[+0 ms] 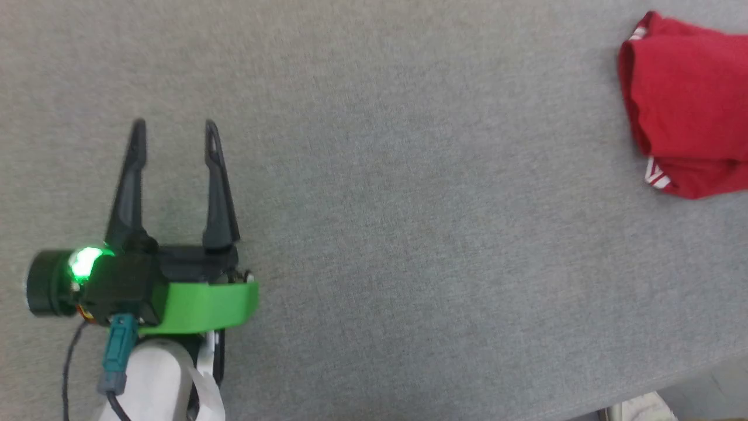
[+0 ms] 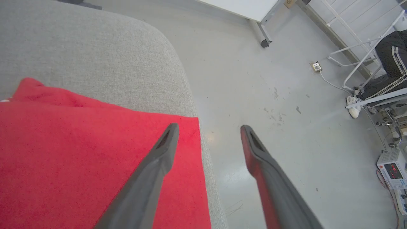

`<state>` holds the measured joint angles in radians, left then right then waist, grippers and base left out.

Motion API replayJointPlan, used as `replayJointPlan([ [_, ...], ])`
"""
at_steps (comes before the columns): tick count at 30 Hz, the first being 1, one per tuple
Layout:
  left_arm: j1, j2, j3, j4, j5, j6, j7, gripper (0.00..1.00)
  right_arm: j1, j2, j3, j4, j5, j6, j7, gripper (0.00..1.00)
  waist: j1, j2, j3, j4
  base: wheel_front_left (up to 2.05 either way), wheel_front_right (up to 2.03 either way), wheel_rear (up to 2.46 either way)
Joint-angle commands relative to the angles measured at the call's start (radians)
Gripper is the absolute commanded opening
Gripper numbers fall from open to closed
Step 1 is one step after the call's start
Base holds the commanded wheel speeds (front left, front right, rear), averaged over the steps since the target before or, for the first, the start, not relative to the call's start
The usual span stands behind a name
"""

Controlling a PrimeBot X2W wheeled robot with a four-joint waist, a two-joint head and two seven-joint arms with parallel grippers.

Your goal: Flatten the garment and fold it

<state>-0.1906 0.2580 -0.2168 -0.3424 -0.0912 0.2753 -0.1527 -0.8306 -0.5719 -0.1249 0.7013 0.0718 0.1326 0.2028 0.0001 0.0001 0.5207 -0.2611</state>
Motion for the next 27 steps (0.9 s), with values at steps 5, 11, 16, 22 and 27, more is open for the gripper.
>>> replayJointPlan([
  [5, 0.078, -0.016, 0.001, 0.047, -0.045, 0.005, -0.032, 1.00, 0.103, 0.058, -0.014, -0.057, 0.058, -0.002, -0.022, 1.00, -0.0001, -0.0001, -0.193, 0.047, 0.00, 0.00, 0.00],
  [11, 0.181, -0.019, 0.015, 0.074, -0.102, 0.001, -0.051, 1.00, 0.265, 0.144, -0.033, -0.248, 0.150, -0.002, -0.053, 1.00, -0.0001, -0.0001, -0.325, 0.092, 0.00, 0.00, 0.00],
  [16, 0.249, -0.029, 0.010, 0.091, -0.145, -0.010, -0.053, 1.00, 0.435, 0.237, -0.066, -0.474, 0.159, -0.002, -0.074, 1.00, -0.0001, -0.0001, -0.394, 0.132, 0.00, 0.00, 0.00],
  [22, 0.281, -0.038, -0.018, 0.130, -0.167, -0.032, -0.059, 1.00, 0.636, 0.370, -0.111, -0.712, 0.095, -0.002, -0.114, 1.00, -0.0001, -0.0001, -0.444, 0.189, 0.00, 0.00, 0.00],
  [27, 0.331, -0.040, -0.029, 0.159, -0.181, -0.042, -0.073, 1.00, 0.797, 0.458, -0.099, -0.841, -0.005, -0.002, -0.172, 1.00, -0.0001, -0.0001, -0.498, 0.224, 0.00, 0.00, 0.00],
])
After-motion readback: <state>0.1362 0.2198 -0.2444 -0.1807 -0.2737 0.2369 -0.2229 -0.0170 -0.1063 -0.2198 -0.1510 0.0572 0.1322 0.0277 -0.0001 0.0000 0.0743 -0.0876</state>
